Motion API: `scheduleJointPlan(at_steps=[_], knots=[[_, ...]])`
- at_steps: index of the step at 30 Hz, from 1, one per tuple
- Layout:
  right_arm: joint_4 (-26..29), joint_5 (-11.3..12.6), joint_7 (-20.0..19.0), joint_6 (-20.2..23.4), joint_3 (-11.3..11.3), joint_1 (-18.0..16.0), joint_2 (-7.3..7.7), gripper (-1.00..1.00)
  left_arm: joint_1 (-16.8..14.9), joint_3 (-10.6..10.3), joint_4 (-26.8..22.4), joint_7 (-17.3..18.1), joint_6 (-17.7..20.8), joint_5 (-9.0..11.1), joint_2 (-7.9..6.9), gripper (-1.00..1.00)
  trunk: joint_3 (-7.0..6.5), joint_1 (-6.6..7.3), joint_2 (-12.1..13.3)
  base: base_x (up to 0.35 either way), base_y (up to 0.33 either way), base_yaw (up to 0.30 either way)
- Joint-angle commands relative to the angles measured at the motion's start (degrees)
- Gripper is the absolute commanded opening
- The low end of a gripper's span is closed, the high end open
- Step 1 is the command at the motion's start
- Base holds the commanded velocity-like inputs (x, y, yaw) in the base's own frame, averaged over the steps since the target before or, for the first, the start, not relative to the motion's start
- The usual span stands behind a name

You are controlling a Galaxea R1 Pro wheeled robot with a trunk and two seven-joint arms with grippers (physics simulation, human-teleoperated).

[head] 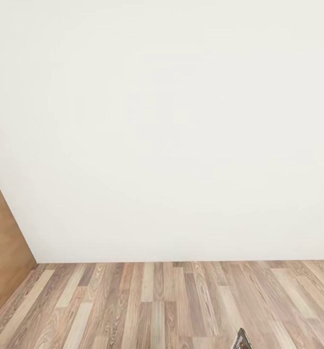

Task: In the bedroom, move the book from the bed onto either nightstand, and place the two sandals side by side next to the bed.

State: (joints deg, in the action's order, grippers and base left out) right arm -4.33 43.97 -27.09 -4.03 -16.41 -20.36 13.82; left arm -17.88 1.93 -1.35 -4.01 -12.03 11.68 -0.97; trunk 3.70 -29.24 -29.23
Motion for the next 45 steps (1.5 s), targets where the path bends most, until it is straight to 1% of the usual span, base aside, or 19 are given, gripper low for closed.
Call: scheduleJointPlan(at_steps=[1, 19, 25, 34, 45], knots=[[-0.2, 0.4, -0.4, -0.4, -0.4, -0.1, 0.01, -1.0, -0.1, 0.2, 0.0, 0.0, -0.2, 0.1, 0.01, 1.0, 0.11, -0.06, -0.1, 0.332, 0.0, 0.0], [-0.2, 0.4, -0.4, -0.4, -0.4, -0.1, 0.15, -1.0, -0.1, 0.1, 0.1, 0.0, -0.2, 0.1, 0.01, 1.0, 0.11, -0.06, -0.1, 0.332, 0.0, 0.0], [-0.2, 0.4, -0.4, -0.4, -0.4, -0.1, 0.2, -1.0, -0.1, 0.2, 0.1, 0.0, -0.2, 0.1, 0.01, 1.0, 0.11, -0.06, -0.1, 0.318, 0.0, -0.106], [-0.3, 0.4, -0.4, -0.4, -0.4, -0.1, 0.24, -1.0, -0.1, 0.2, 0.1, 0.0, -1.0, 0.1, 0.01, 1.0, 0.11, -0.06, -0.1, 0.044, 0.0, -0.243], [-0.3, 0.4, -0.4, -0.4, -0.4, -0.1, 0.24, -1.0, -0.1, 0.2, 0.1, 0.0, -1.1, 0.1, 0.01, 1.0, 0.11, -0.06, -0.1, 0.278, 0.0, -0.019]])
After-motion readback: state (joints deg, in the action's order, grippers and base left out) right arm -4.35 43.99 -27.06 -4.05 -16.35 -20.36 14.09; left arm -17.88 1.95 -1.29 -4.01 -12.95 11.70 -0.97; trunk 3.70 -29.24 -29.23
